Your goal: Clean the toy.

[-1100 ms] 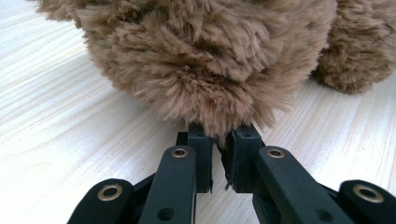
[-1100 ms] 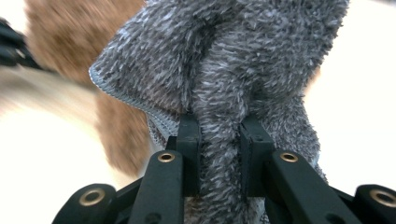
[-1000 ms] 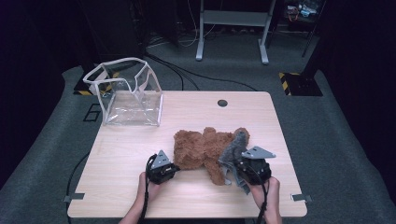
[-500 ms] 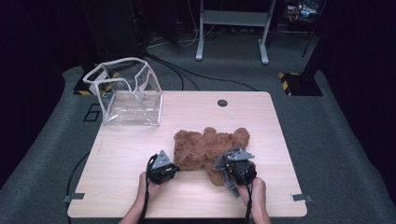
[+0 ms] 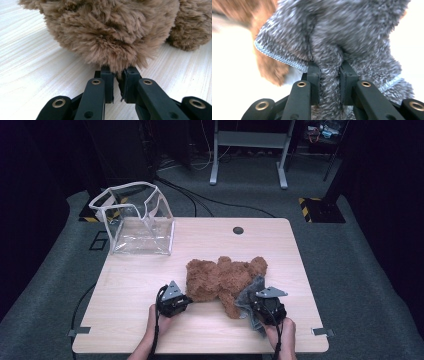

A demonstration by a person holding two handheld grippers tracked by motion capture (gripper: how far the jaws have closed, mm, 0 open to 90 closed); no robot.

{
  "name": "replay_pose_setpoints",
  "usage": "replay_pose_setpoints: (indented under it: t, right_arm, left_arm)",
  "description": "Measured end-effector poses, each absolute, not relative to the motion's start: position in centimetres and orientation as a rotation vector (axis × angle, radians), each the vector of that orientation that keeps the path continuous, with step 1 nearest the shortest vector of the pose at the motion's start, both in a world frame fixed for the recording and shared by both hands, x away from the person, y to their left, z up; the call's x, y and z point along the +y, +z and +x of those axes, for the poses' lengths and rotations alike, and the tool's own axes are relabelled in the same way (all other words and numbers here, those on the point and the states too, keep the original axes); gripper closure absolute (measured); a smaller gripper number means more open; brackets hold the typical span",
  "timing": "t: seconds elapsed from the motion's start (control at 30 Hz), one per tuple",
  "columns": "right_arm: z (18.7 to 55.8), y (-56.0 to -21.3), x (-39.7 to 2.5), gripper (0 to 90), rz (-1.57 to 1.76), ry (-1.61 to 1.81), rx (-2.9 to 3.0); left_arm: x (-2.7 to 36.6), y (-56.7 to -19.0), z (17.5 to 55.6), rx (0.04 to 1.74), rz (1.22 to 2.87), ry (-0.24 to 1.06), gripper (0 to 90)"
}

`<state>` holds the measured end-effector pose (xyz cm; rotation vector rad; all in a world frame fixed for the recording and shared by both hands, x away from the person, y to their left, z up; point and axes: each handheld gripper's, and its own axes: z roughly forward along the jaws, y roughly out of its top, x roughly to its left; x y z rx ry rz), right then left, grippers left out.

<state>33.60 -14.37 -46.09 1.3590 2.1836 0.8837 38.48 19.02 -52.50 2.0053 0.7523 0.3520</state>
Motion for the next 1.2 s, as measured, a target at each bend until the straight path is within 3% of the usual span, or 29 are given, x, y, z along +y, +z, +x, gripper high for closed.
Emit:
replay_pose_setpoints:
  t: [0.23, 0.43, 1.0, 1.2]
  right_arm:
    - [34.6, -43.0, -13.2, 74.2, 1.252, 0.959, 2.111]
    - [36.6, -44.6, -10.7, 74.5, 1.227, 0.881, 2.155]
    - [35.4, -49.2, -12.9, 74.7, 1.373, 0.897, 2.255]
    - [34.7, -47.9, -14.1, 74.3, 1.358, 0.974, 2.257]
  left_arm:
    - [19.0, -52.5, 38.5, 0.752, 2.009, 0.351, 82.1]
    - [19.0, -52.5, 38.5, 0.752, 2.015, 0.349, 82.2]
    - [18.9, -52.5, 38.5, 0.749, 2.019, 0.342, 82.2]
    - [19.0, -52.5, 38.5, 0.751, 2.018, 0.34, 82.2]
